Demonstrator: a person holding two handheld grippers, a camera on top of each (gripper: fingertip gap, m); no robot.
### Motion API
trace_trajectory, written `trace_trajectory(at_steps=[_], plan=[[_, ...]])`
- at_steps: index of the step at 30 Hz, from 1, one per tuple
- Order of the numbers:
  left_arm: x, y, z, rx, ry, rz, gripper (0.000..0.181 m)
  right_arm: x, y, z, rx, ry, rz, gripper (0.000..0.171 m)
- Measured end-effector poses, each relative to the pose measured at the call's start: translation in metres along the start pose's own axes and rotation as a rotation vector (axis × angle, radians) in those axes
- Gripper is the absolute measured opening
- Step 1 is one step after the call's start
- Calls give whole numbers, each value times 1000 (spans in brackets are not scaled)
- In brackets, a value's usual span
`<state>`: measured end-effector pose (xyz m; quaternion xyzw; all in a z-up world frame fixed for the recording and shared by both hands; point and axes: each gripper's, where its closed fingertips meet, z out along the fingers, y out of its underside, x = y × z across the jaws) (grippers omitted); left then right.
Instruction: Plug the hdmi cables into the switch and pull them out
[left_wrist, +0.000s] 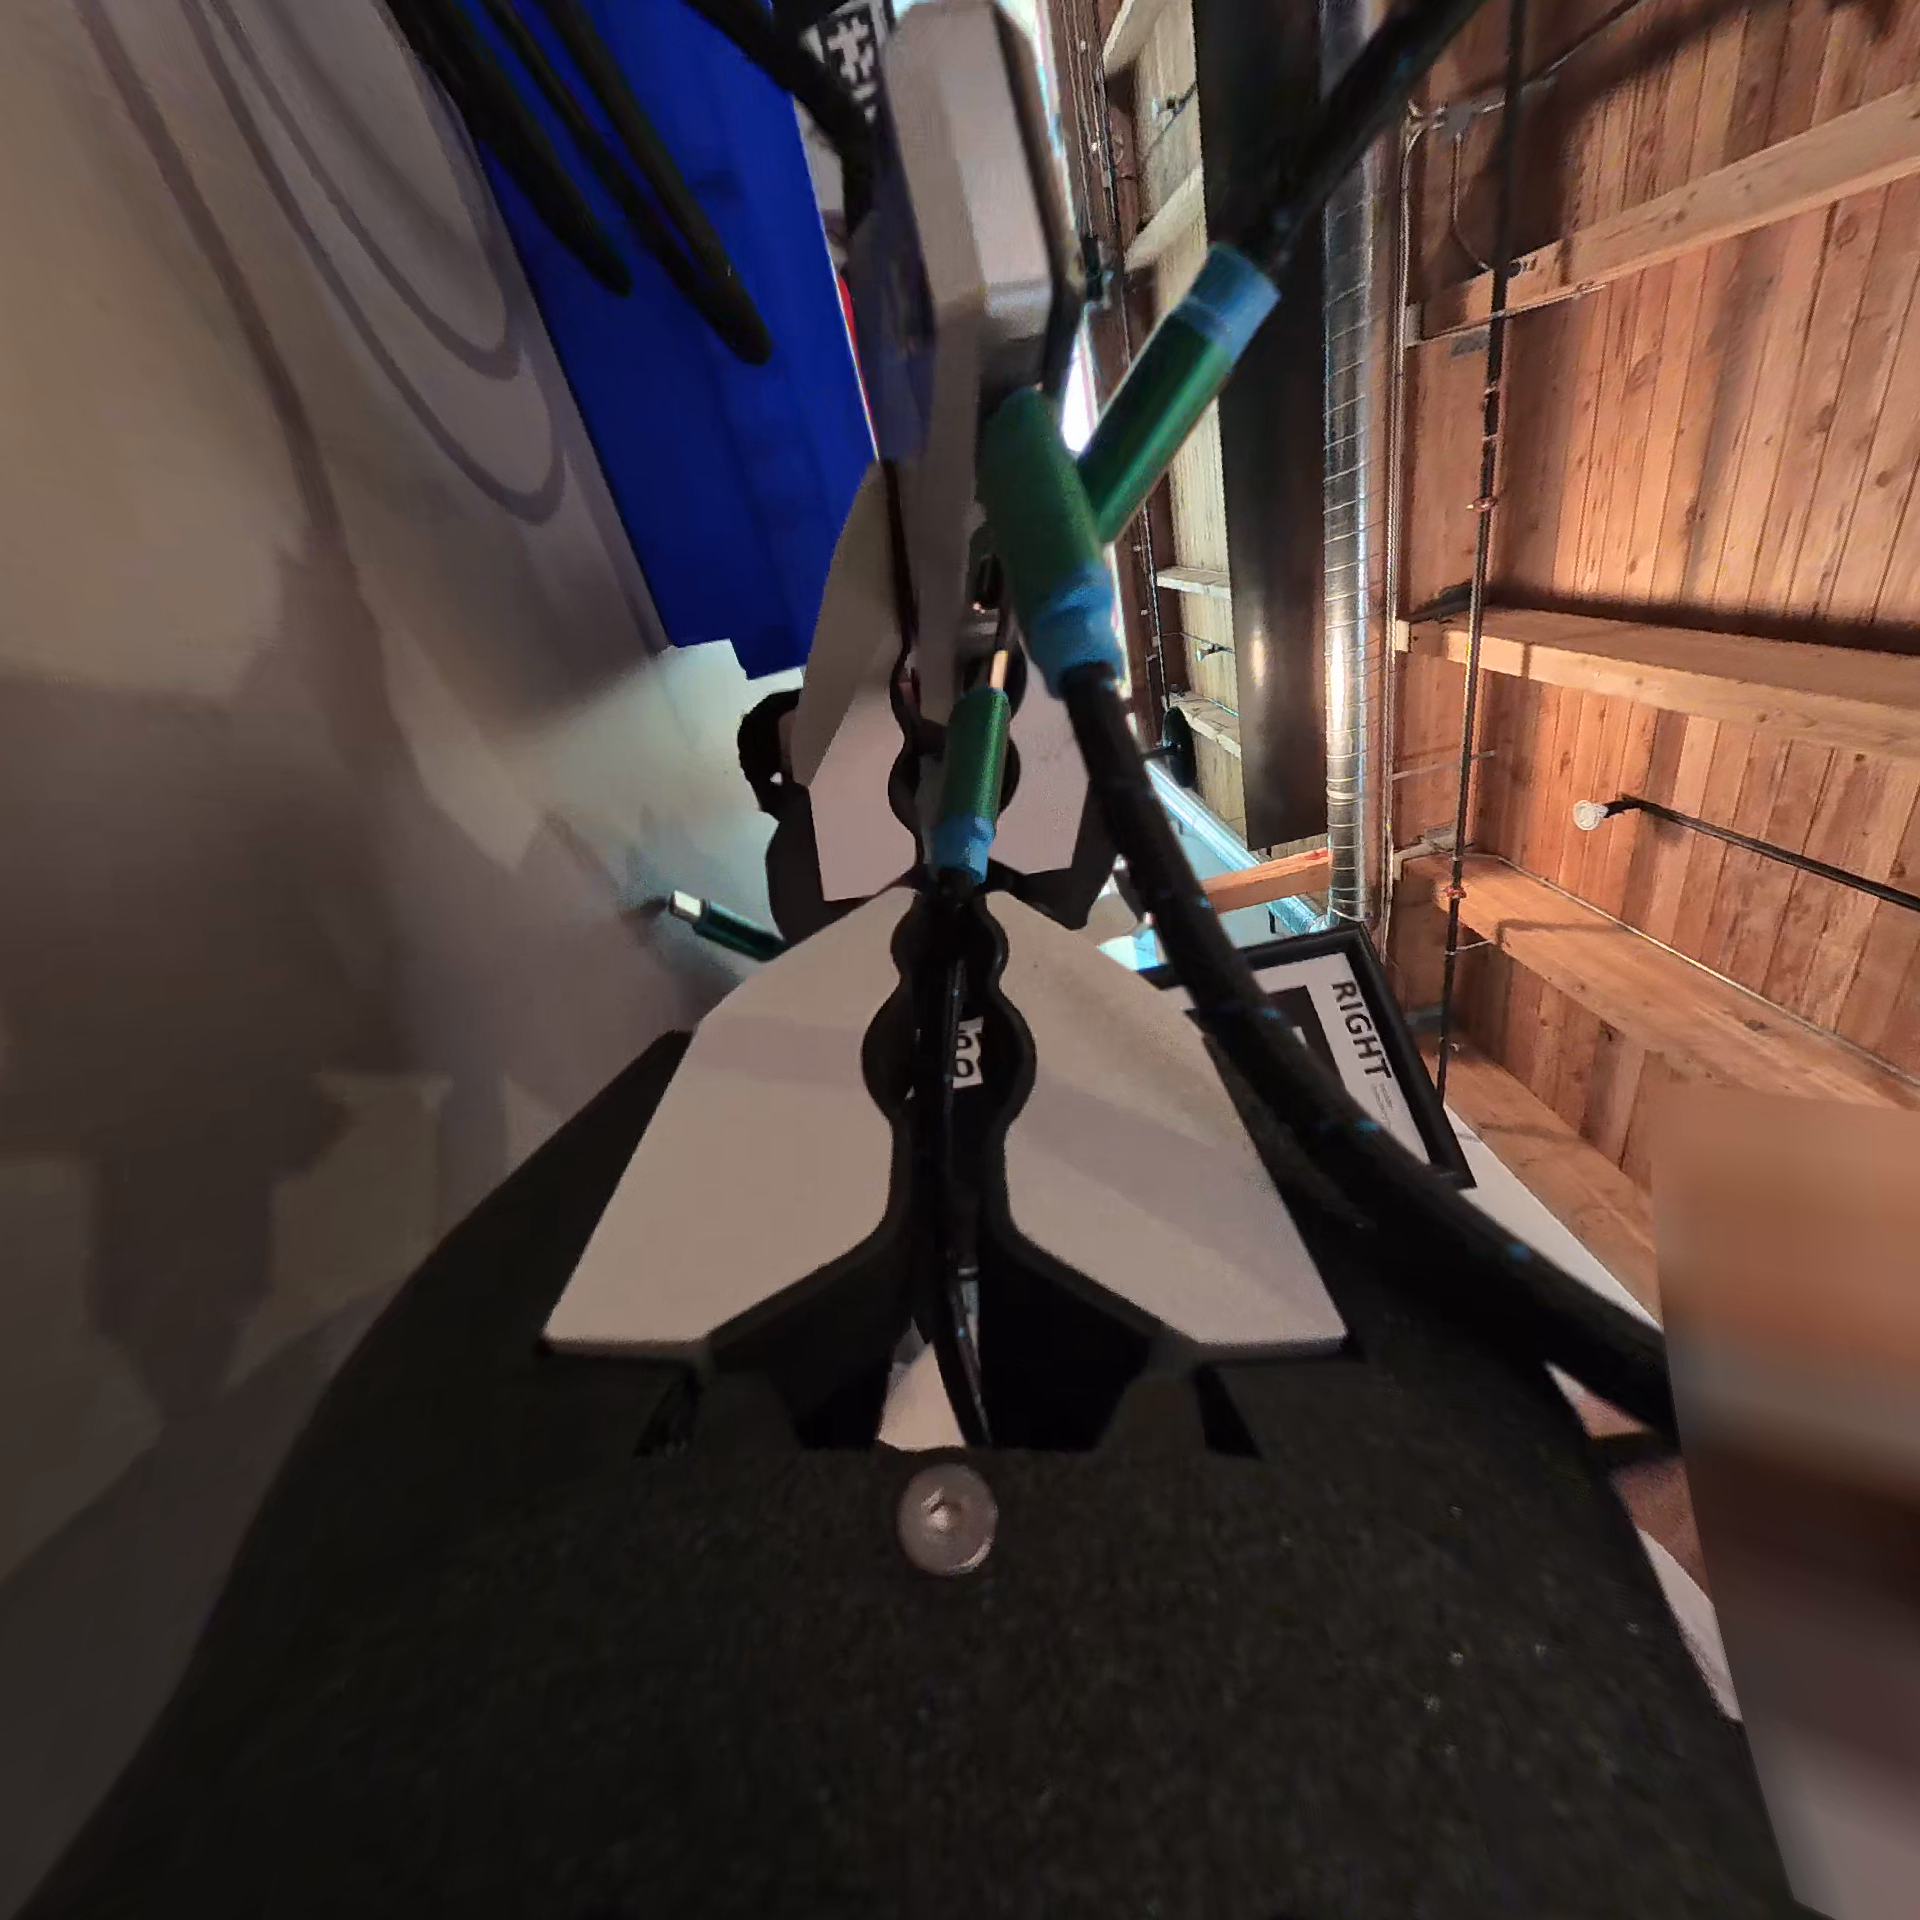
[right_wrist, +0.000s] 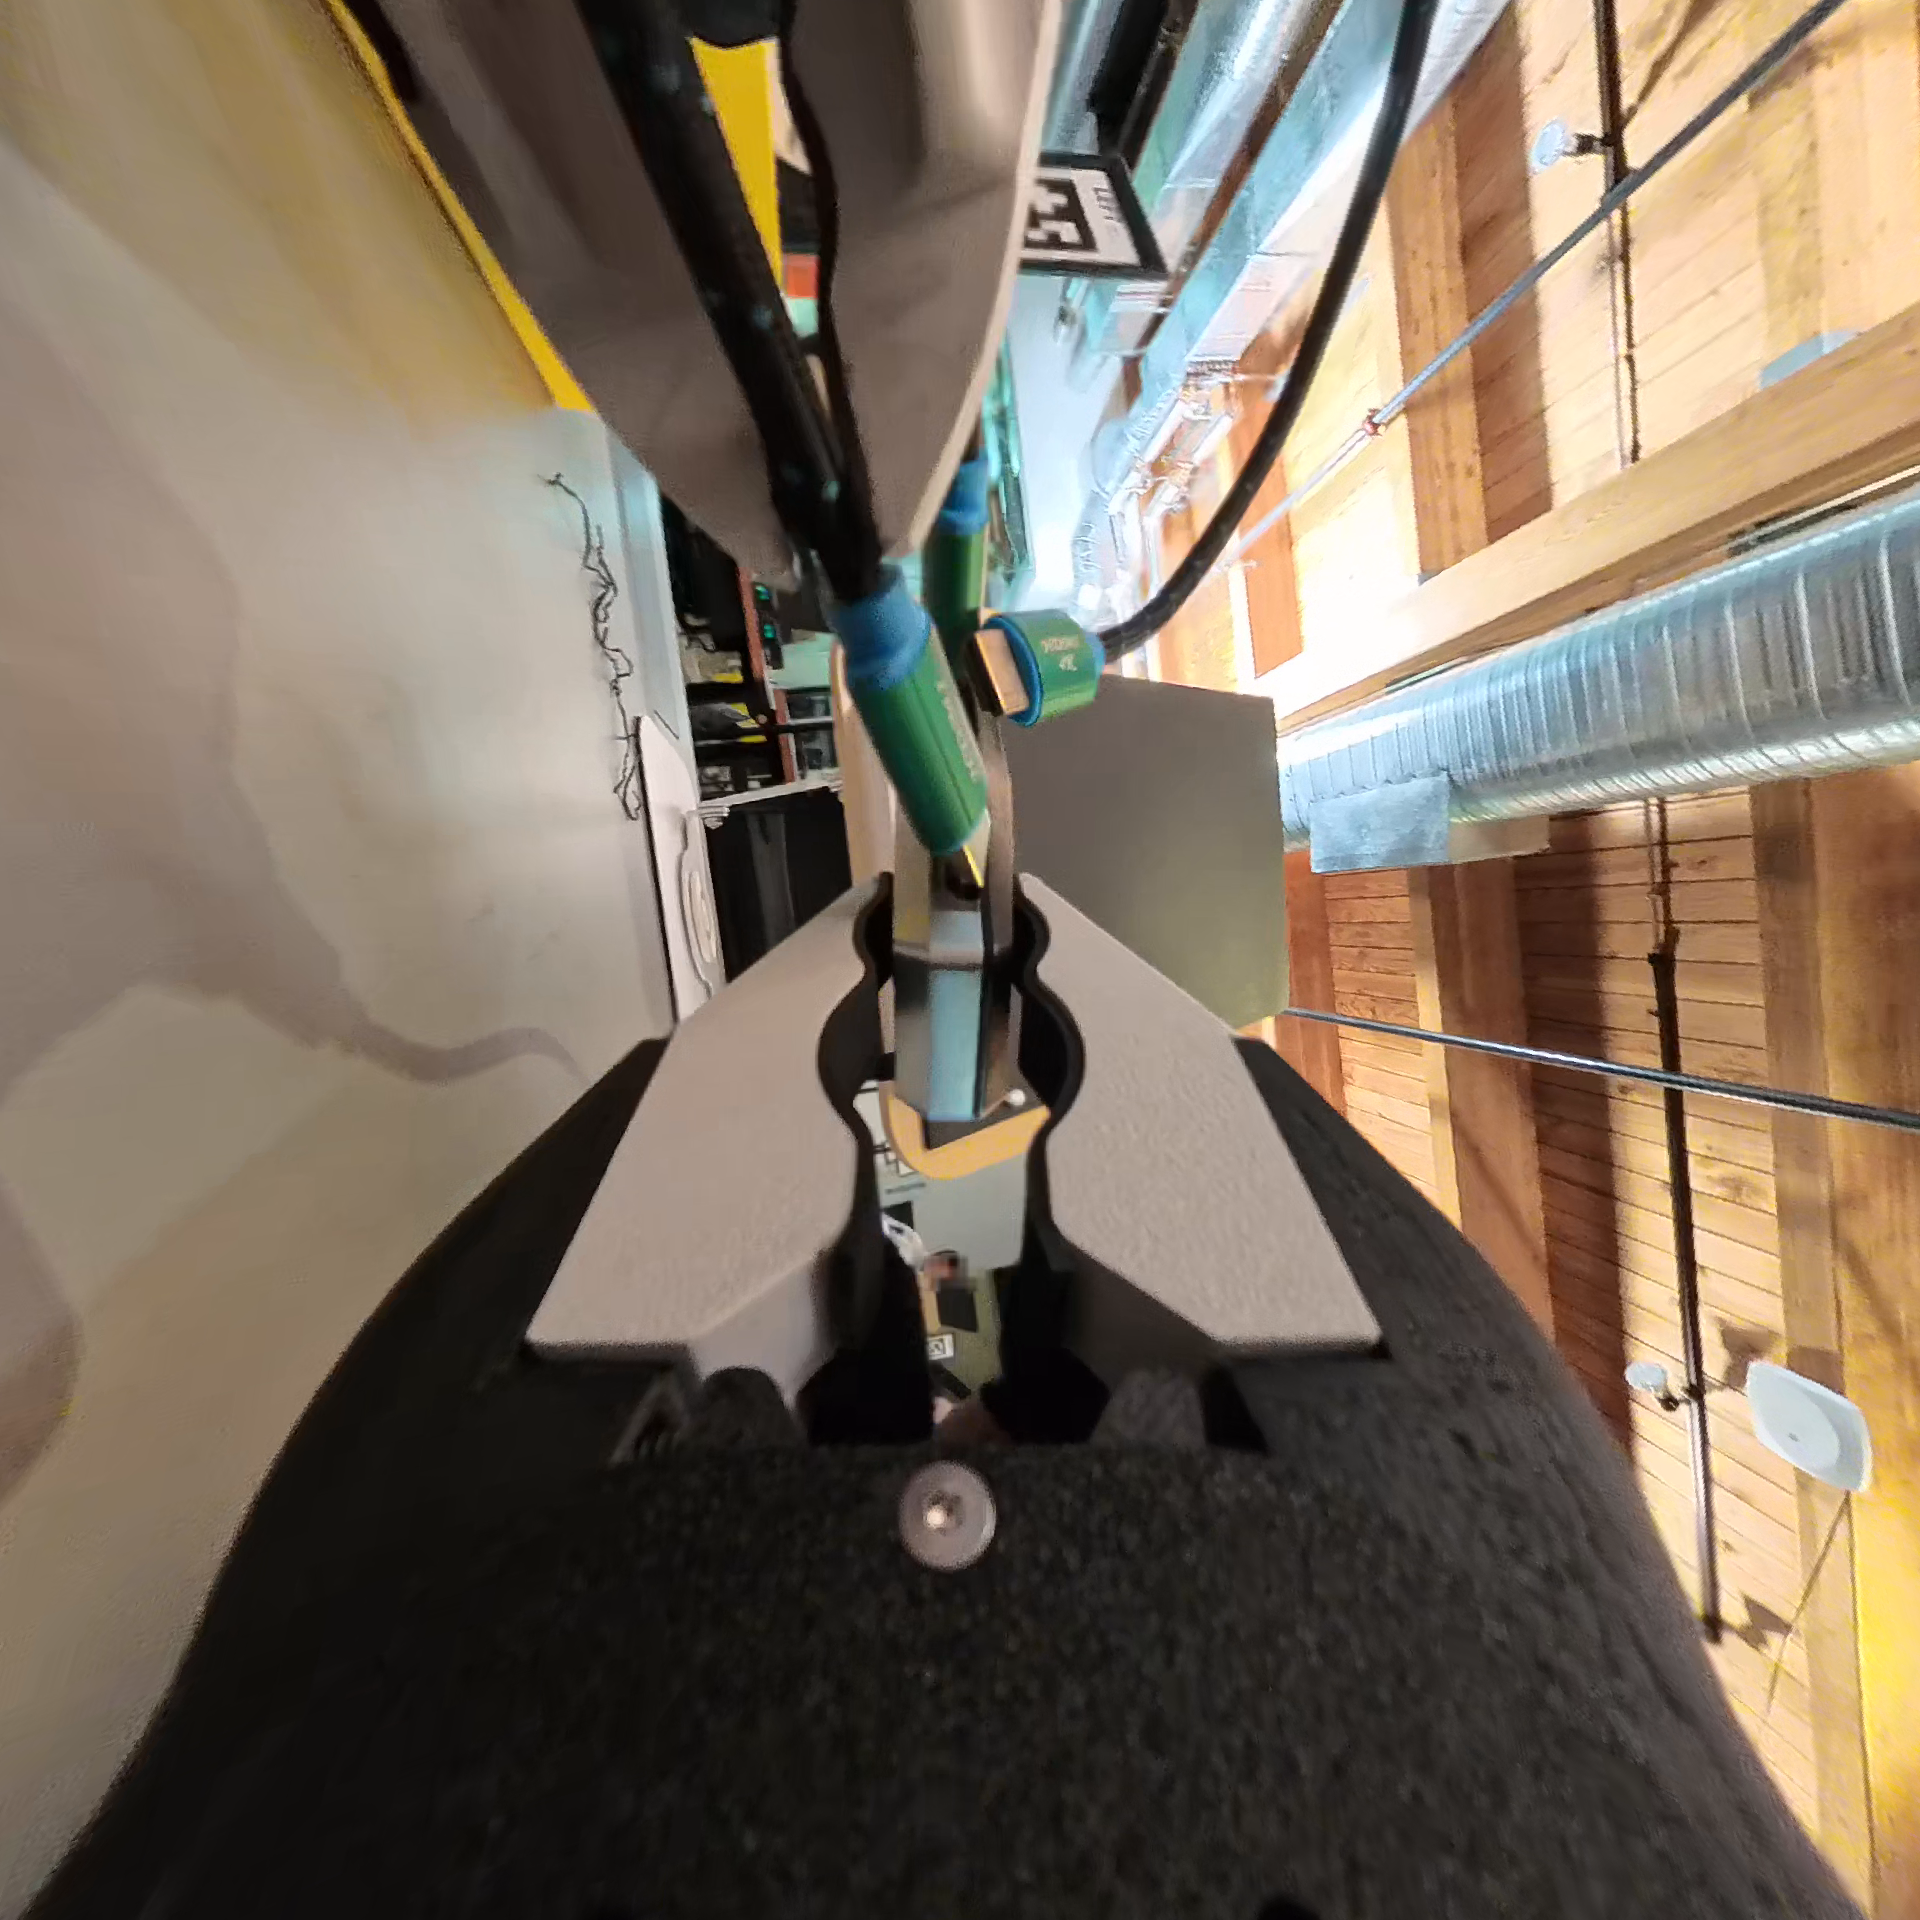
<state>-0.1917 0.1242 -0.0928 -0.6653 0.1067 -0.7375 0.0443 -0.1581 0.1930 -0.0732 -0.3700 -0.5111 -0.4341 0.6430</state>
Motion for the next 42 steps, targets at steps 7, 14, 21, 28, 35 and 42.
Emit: trace_trajectory(at_steps=[7,14,21,28,35,42], plan=[[3,2,3,1,28,-32,6,10,0,0,8,119,-10,19],[5,-2,5,32,39,22,5,13,2,0,-7,135,23,19],[4,-11,9,142,25,61,6,12,12,2,-53,144,-15,19],[3,-15,9,227,-41,82,5,5,16,5,-90,134,-70,19],[0,-19,6,268,-118,126,5,-3,17,5,-120,109,-61,18],[3,-10,17,215,33,-20,8,-4,17,5,-120,119,-58,18]])
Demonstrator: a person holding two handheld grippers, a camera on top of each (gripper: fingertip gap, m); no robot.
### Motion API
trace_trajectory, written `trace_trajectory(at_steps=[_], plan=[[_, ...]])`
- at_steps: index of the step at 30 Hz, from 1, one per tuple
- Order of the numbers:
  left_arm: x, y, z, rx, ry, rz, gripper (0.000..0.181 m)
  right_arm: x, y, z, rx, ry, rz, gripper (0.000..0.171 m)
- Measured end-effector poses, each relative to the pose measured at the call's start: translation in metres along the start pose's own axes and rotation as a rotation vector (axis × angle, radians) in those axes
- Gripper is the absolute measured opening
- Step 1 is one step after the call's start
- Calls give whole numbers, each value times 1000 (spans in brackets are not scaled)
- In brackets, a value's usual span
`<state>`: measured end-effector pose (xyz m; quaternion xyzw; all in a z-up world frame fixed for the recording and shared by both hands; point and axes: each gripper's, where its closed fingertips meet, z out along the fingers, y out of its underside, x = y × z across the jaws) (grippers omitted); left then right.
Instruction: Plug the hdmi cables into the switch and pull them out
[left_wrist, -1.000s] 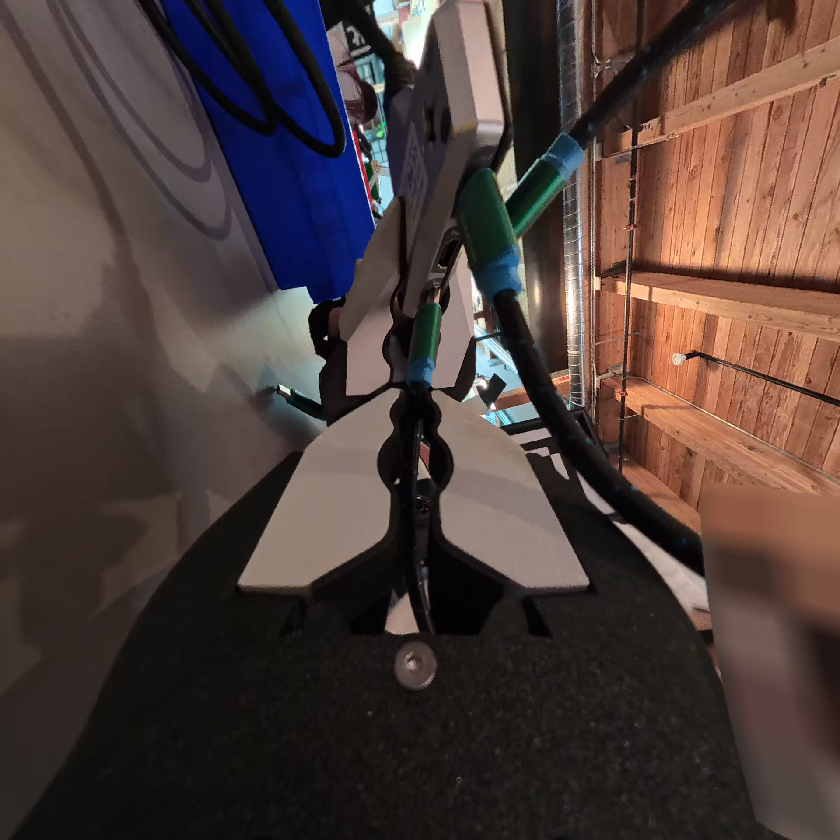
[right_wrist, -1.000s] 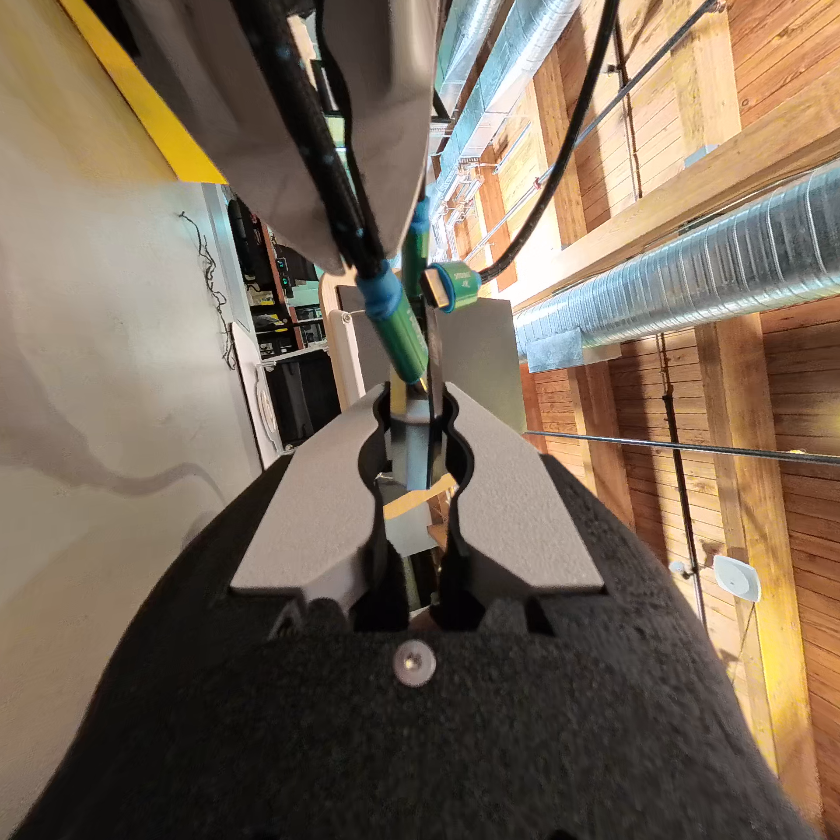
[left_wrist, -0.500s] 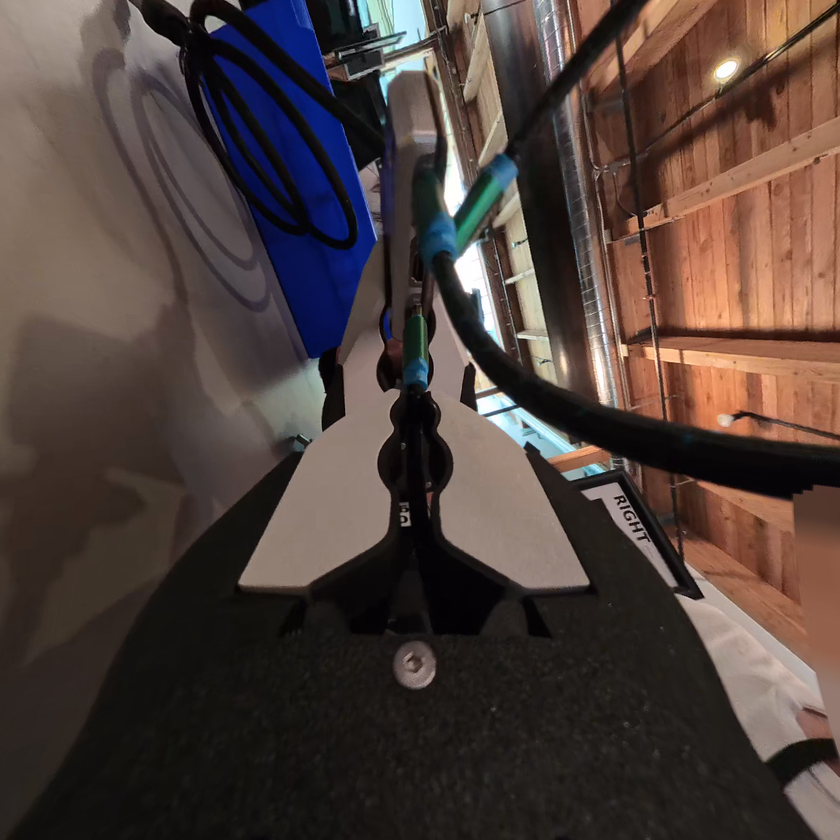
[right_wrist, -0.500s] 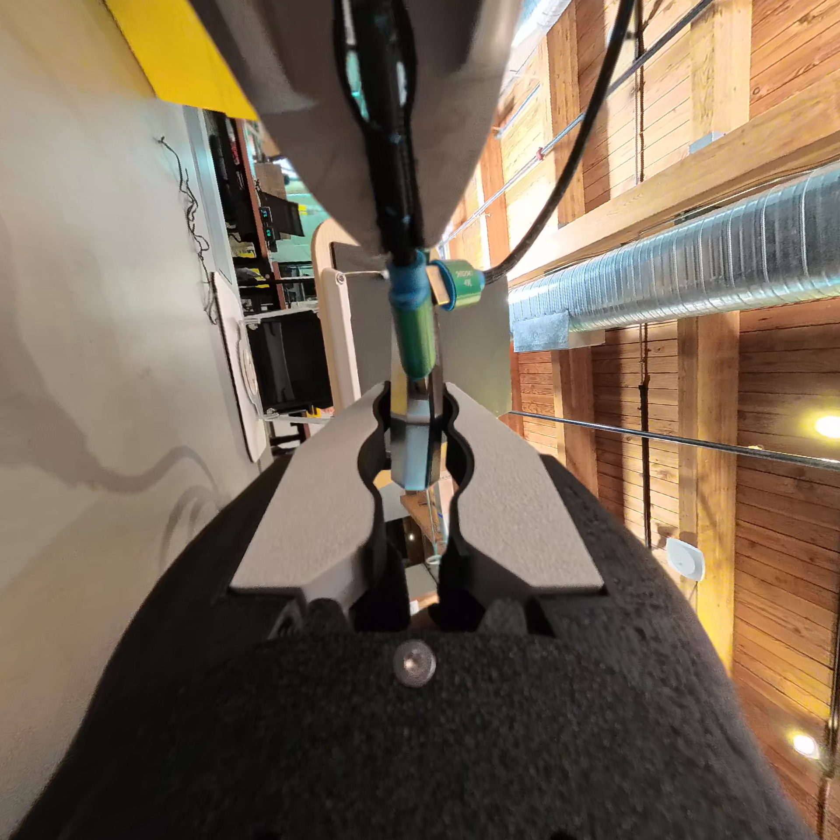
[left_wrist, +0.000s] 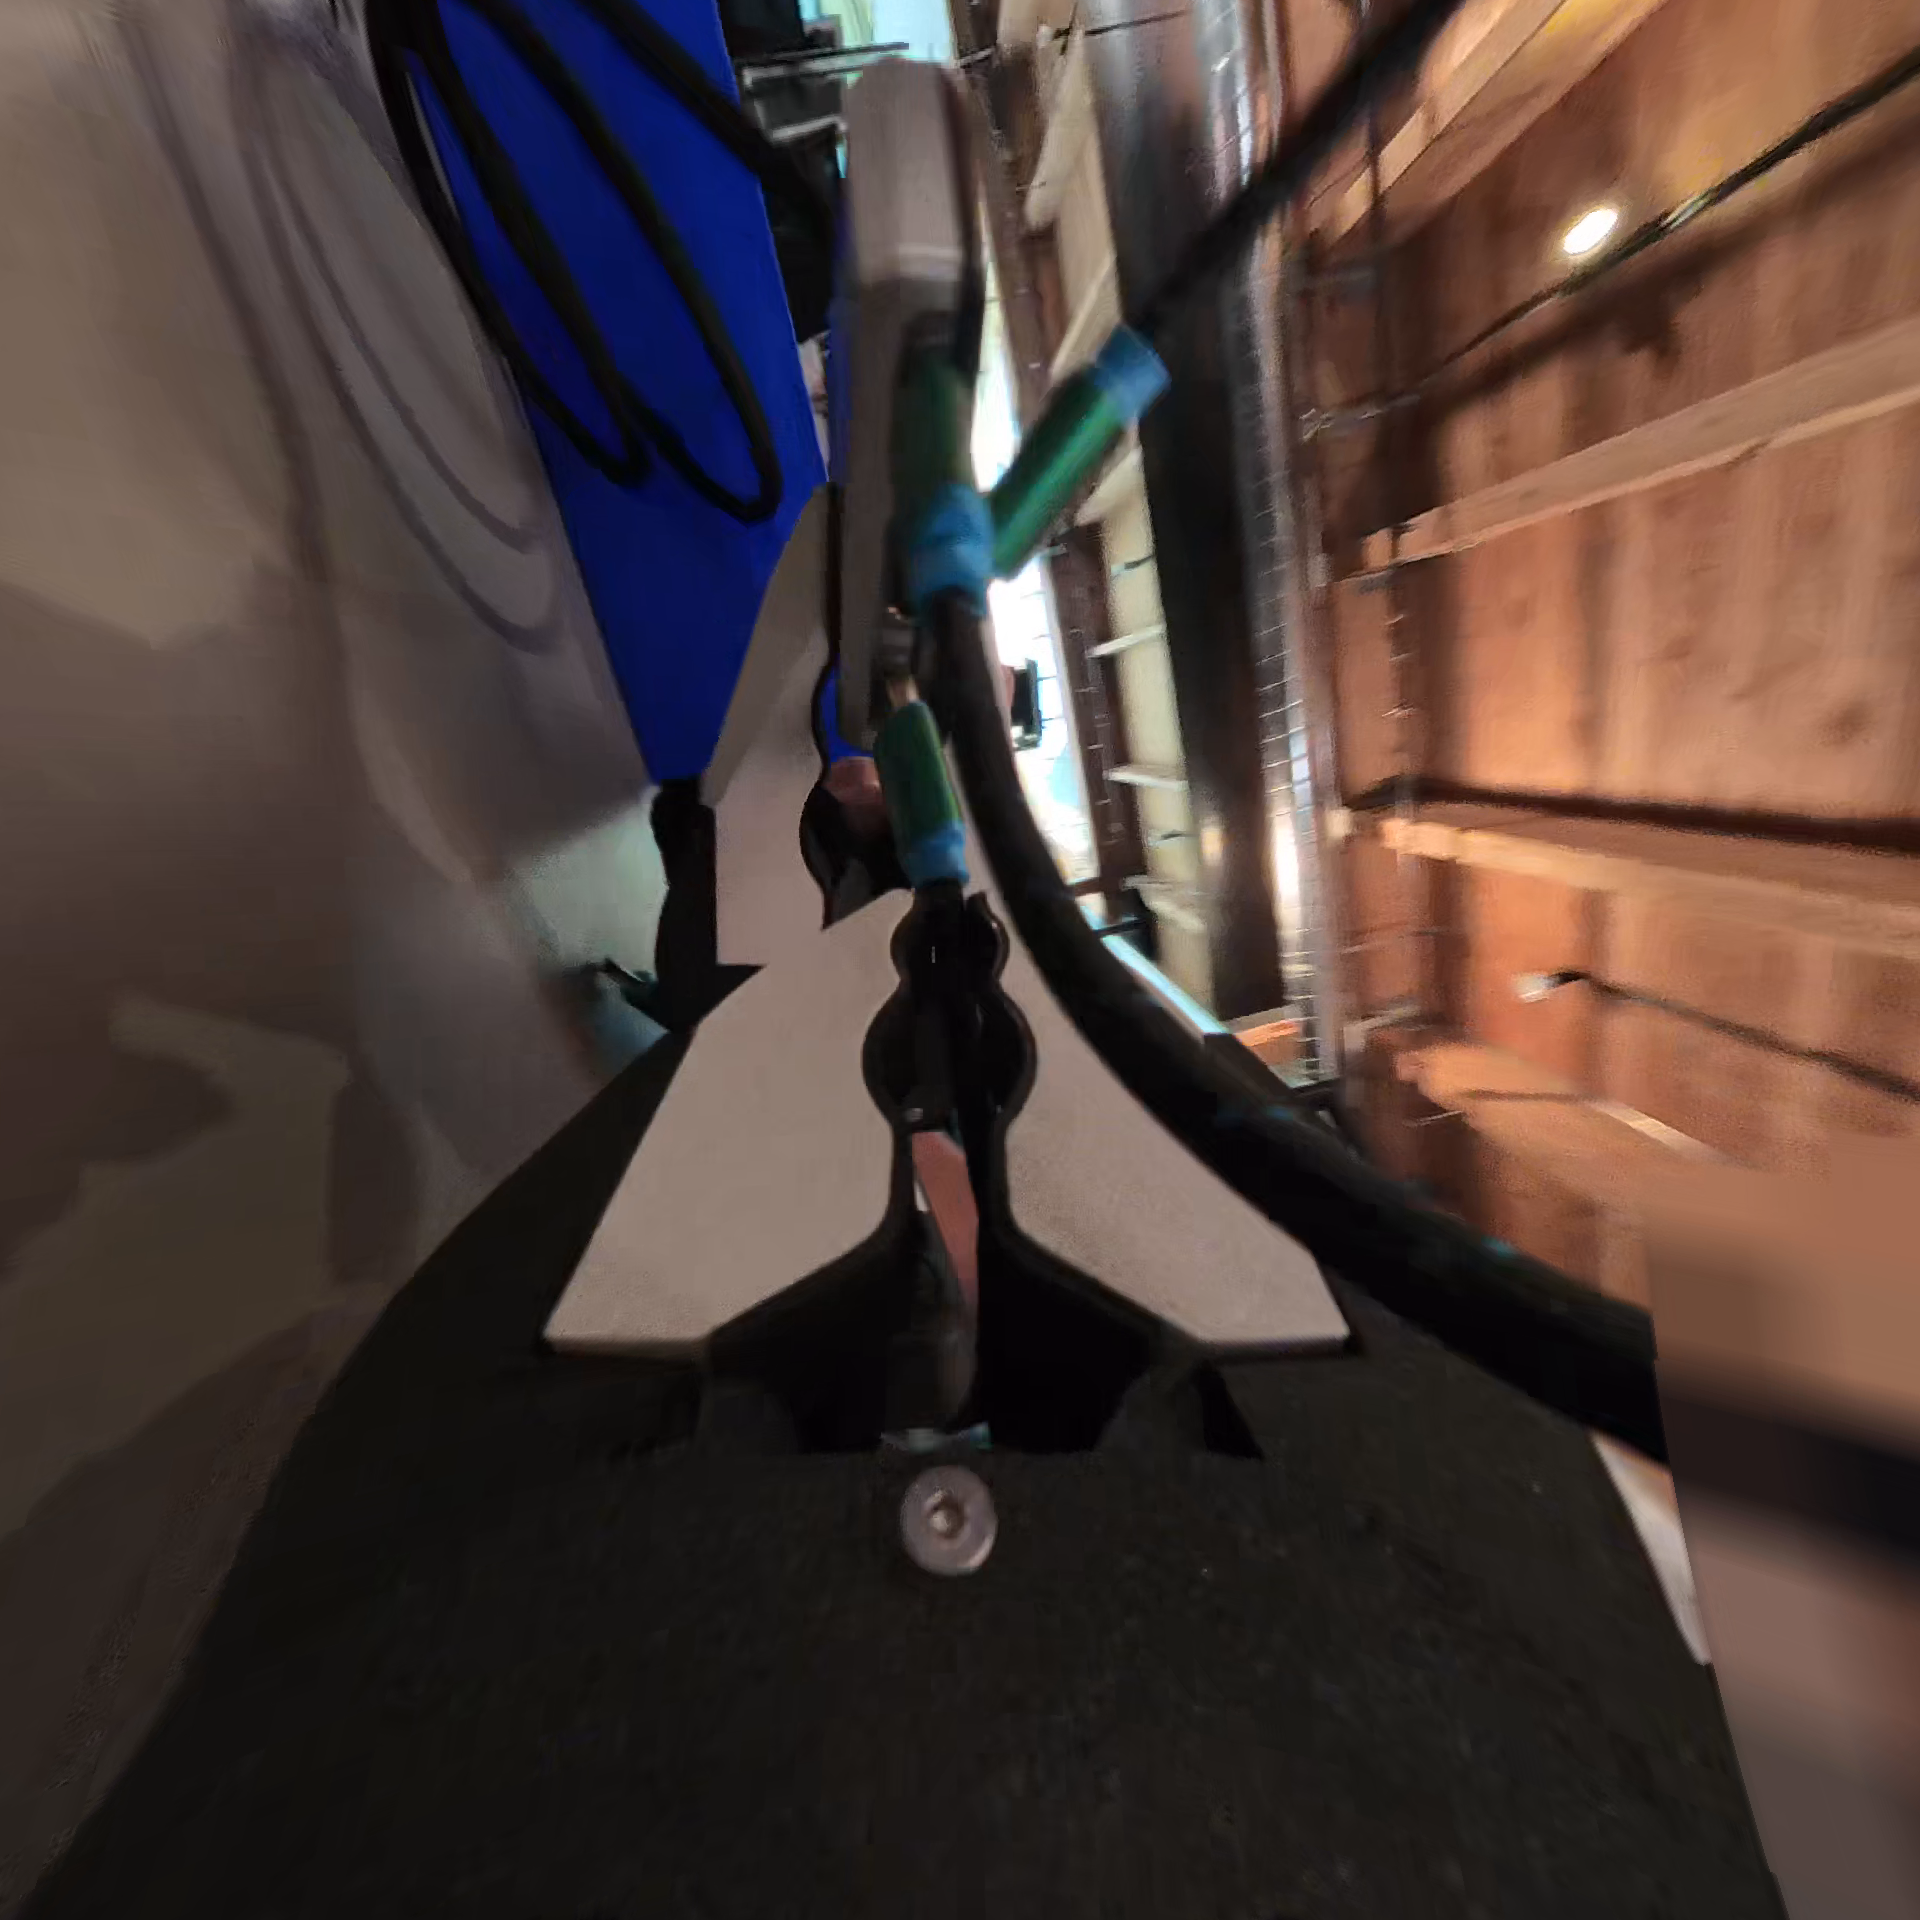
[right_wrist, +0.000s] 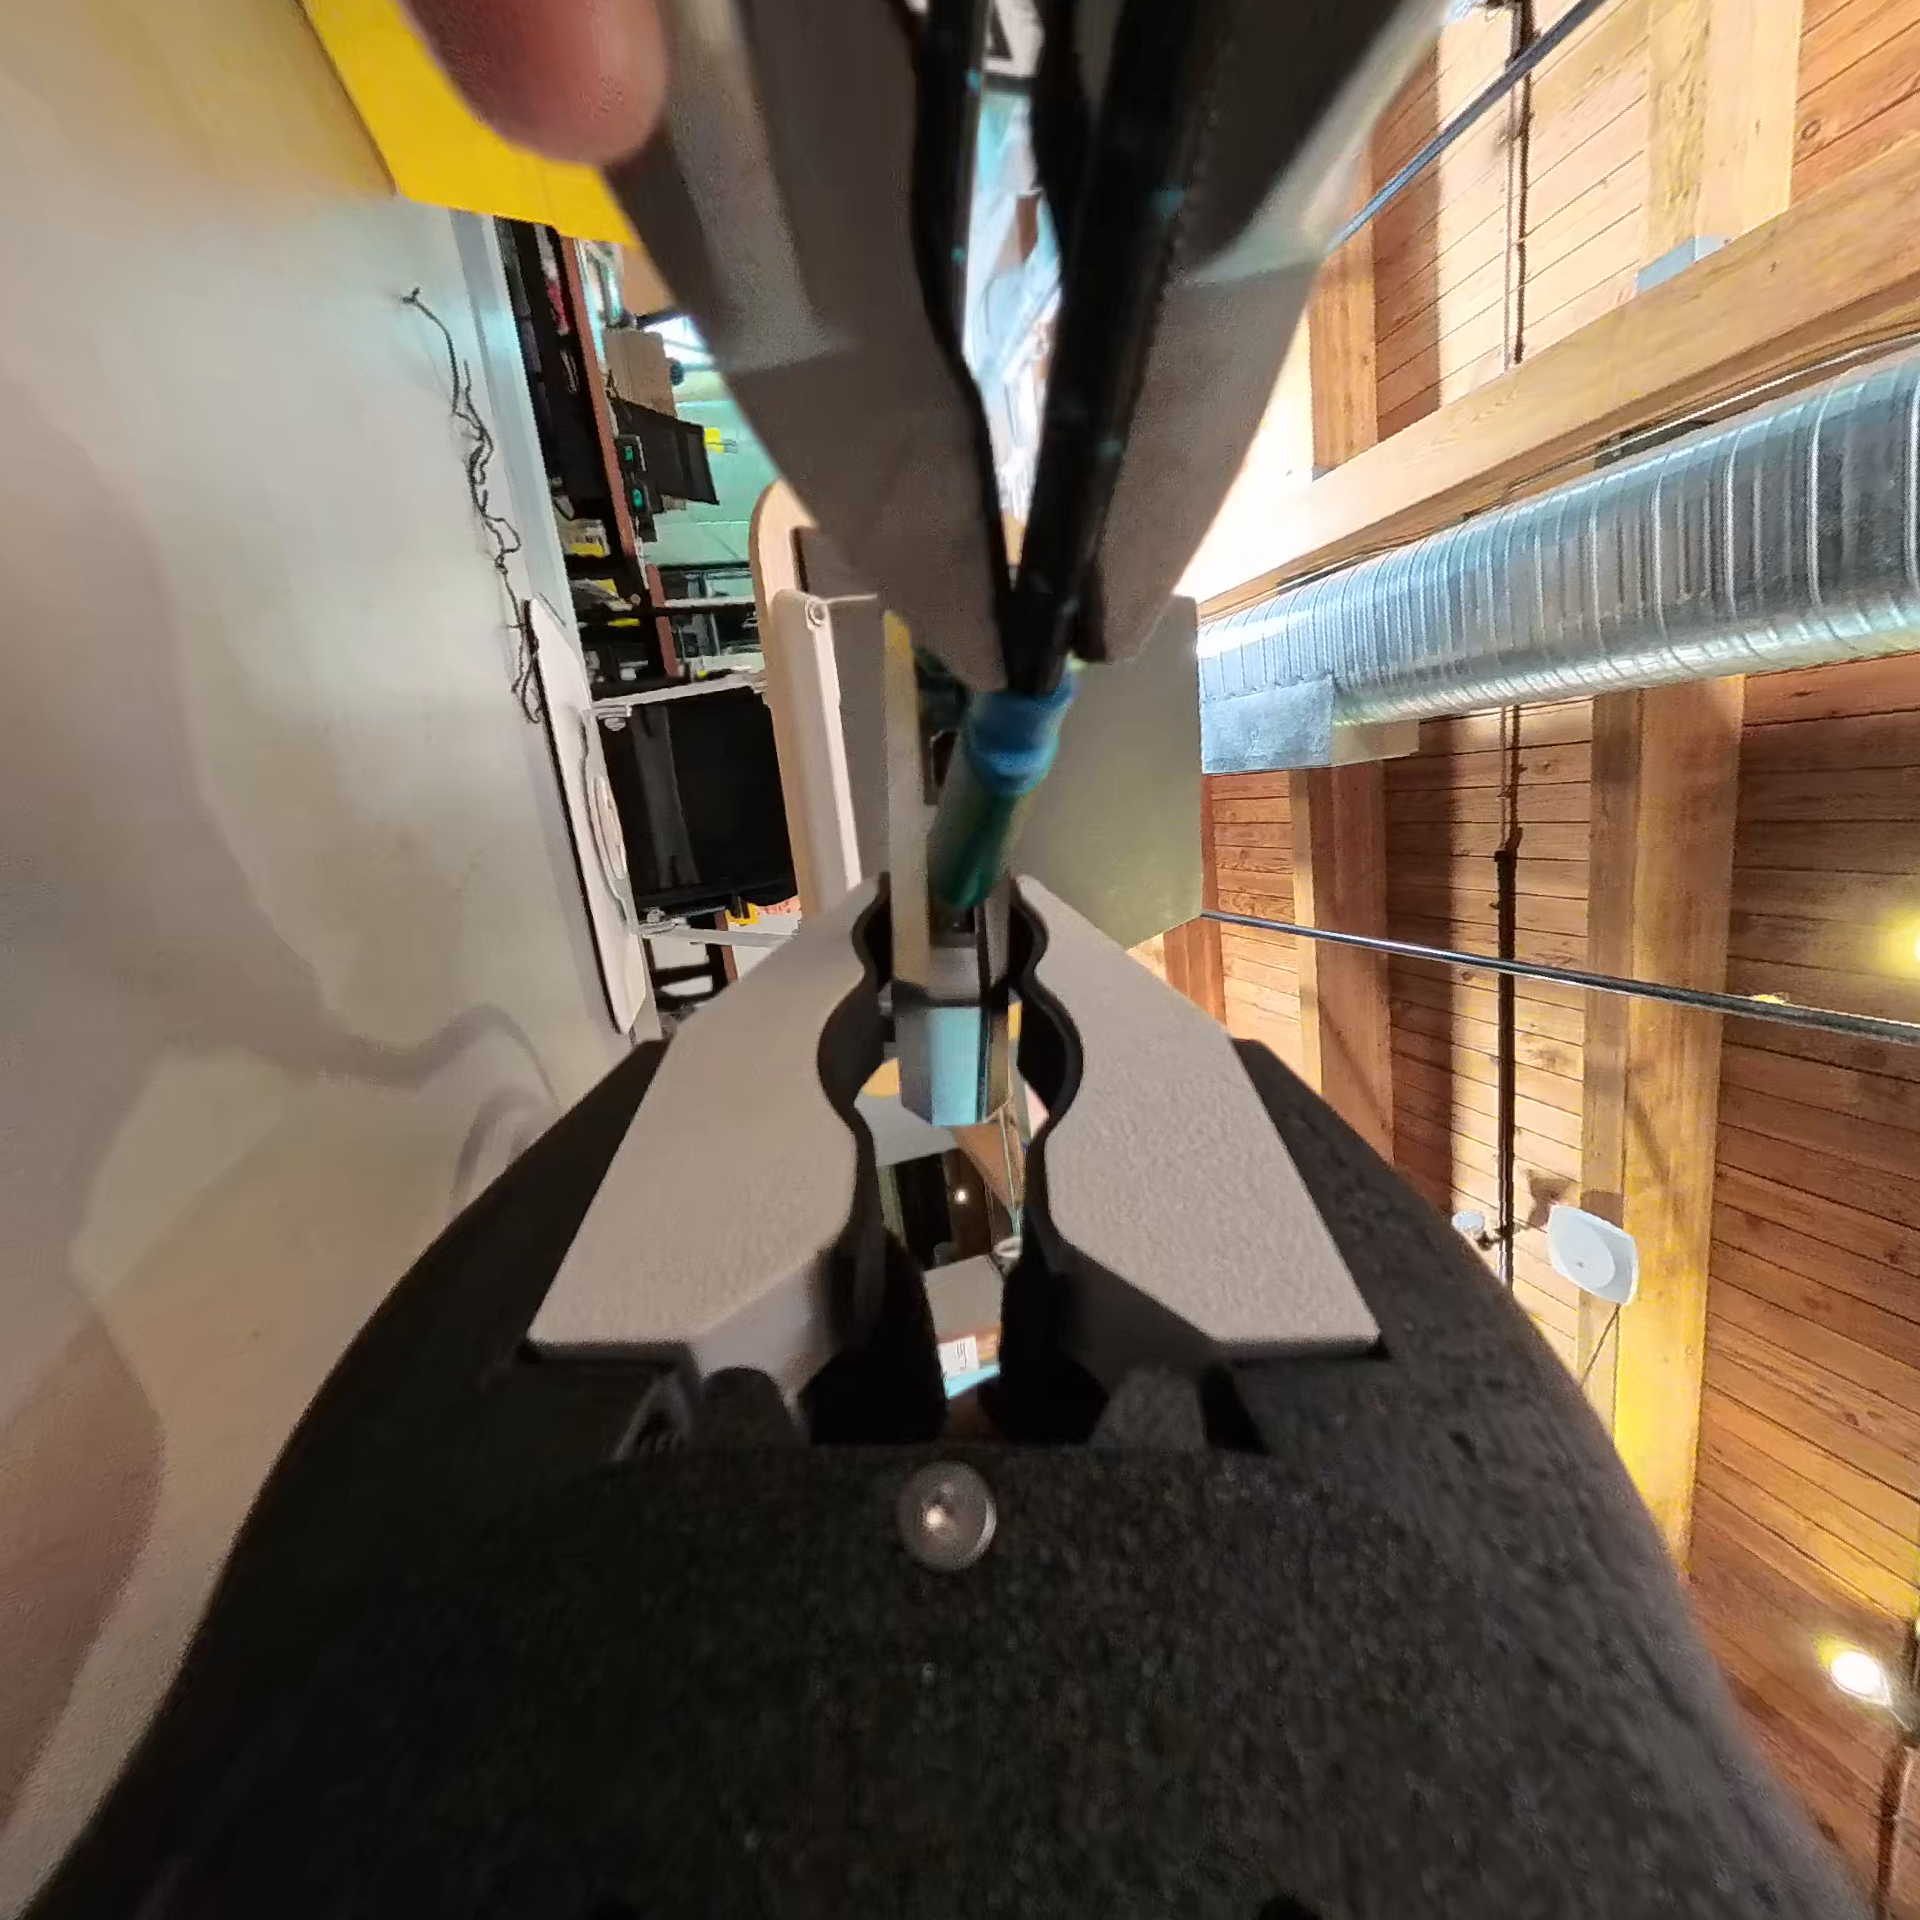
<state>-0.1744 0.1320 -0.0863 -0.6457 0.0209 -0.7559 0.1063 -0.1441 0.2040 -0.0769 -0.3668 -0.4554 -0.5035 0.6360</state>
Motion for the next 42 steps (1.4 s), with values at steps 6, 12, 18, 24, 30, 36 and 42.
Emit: trace_trajectory(at_steps=[6,12,18,24,30,36,42], plan=[[11,4,5,-20,138,-76,6,7,-1,0,30,31,38,19],[17,6,5,-51,184,-35,6,19,-1,-2,21,38,170,18],[19,4,4,-62,225,-71,6,24,1,-4,21,37,203,18],[17,6,7,-41,219,-115,6,20,2,-5,30,49,138,19],[15,3,4,-6,189,-116,6,20,1,-3,40,46,124,19],[11,5,5,0,185,-155,5,19,1,-4,44,37,120,19],[10,-1,3,62,182,-164,5,19,2,-2,27,42,125,19]])
